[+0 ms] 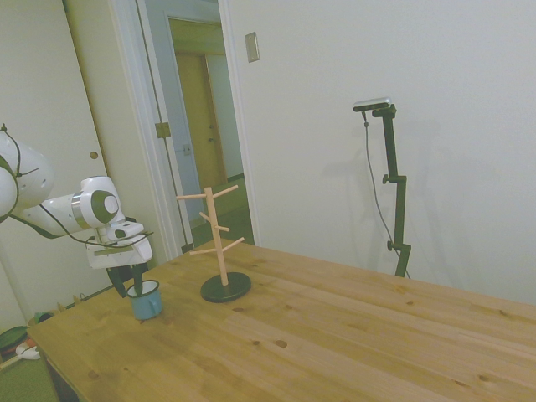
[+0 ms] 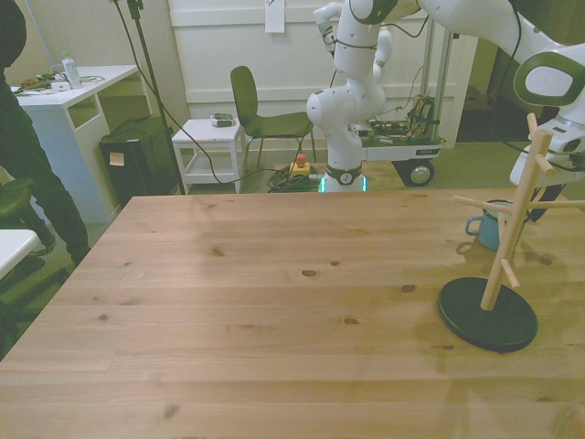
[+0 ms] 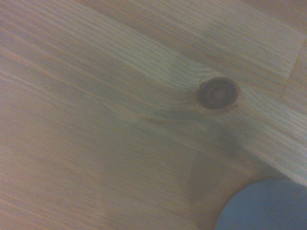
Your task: Hang the mug
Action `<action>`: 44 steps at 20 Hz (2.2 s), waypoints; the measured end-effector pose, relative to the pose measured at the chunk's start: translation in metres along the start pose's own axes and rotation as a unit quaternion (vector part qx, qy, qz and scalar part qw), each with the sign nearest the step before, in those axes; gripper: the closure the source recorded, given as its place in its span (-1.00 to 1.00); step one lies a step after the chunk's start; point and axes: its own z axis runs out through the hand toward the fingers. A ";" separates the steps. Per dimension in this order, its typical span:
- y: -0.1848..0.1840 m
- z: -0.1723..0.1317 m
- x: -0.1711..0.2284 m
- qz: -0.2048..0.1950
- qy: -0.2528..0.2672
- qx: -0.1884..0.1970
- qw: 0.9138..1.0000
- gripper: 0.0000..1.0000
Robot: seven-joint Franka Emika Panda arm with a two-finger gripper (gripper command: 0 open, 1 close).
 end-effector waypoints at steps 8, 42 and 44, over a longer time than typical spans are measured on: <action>0.000 -0.001 0.000 0.000 0.000 0.000 1.000 1.00; 0.047 -0.061 0.036 0.023 0.023 0.027 0.999 1.00; 0.051 -0.065 0.037 0.025 0.023 0.026 0.999 1.00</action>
